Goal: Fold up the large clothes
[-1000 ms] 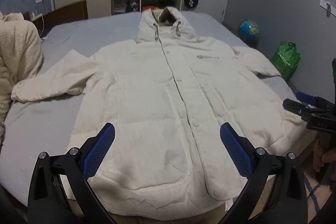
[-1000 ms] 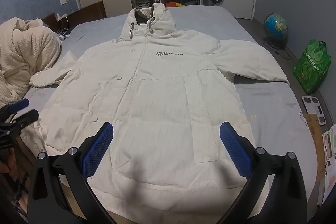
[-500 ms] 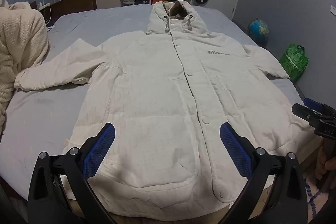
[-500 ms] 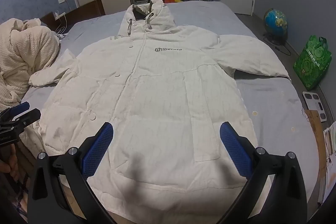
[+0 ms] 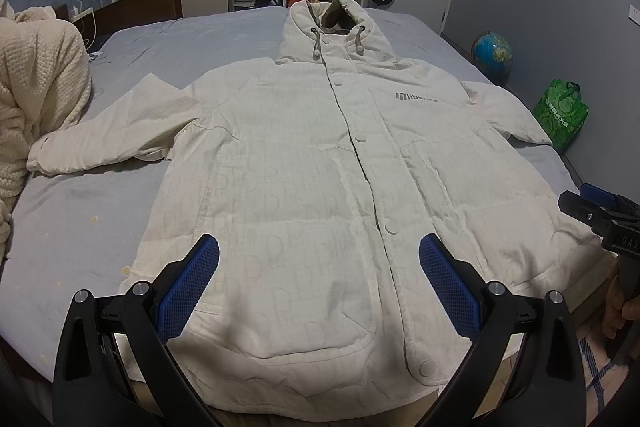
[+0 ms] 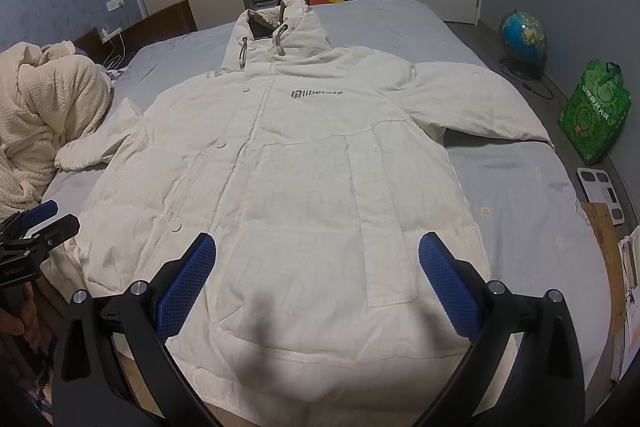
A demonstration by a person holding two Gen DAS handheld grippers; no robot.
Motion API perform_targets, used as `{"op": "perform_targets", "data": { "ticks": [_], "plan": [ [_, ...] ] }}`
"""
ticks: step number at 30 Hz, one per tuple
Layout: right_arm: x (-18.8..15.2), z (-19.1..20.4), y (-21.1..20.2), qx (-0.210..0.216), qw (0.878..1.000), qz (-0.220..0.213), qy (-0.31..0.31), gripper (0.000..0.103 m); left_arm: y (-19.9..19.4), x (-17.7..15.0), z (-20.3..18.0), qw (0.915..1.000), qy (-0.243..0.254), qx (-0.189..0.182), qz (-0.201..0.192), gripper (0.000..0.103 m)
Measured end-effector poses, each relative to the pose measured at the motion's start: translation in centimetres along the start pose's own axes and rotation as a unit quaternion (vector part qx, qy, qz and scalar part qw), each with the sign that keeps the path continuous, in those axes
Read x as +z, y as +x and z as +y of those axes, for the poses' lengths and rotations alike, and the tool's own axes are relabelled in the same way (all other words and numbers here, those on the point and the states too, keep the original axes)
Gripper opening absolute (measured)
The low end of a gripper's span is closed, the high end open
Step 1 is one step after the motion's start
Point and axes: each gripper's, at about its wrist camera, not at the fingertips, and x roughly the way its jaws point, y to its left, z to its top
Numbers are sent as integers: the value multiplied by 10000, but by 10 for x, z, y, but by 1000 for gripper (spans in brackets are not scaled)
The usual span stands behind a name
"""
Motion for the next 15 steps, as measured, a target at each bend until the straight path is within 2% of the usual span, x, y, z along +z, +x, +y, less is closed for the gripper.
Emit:
{"op": "perform_targets", "data": {
  "ticks": [15],
  "plan": [
    [0,0,1,-29,10000,15,-57,97,-1,3,1,10000,12,30,4,97]
  ]
}}
